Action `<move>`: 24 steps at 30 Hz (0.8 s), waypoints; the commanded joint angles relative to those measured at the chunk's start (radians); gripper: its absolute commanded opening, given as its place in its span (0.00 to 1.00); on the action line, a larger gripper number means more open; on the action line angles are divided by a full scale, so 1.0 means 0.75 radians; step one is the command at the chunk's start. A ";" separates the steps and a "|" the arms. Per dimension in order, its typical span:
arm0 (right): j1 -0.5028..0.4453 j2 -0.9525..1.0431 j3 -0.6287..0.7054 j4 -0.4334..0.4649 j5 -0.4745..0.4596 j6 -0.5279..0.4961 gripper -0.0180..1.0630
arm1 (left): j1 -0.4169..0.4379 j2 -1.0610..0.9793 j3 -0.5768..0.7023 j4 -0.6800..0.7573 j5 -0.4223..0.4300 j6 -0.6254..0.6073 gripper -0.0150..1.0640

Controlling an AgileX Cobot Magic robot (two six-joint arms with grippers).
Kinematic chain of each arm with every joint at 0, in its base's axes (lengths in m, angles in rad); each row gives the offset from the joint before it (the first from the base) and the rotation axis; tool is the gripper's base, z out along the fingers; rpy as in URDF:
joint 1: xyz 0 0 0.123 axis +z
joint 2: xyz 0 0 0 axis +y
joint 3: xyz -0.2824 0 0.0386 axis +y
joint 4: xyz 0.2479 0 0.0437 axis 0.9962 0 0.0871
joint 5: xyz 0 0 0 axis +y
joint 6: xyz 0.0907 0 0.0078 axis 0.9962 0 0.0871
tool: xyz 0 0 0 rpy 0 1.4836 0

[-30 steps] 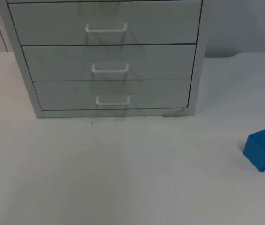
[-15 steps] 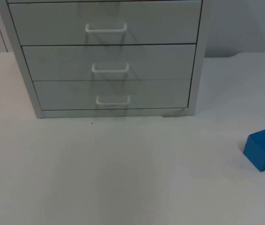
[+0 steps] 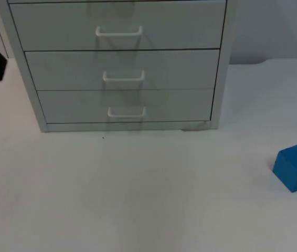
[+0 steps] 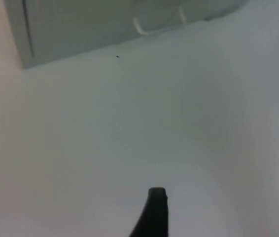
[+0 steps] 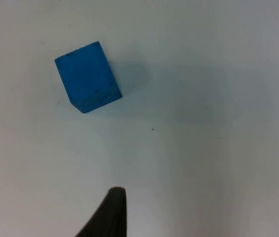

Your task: Open the drawer with the left hand, place the block into the drawer with the right hand, then close the drawer with the left hand.

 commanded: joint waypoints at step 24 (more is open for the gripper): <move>-0.008 -0.004 -0.005 0.000 -0.023 -0.001 0.99 | -0.821 0.497 -0.195 0.648 -0.362 -0.073 0.71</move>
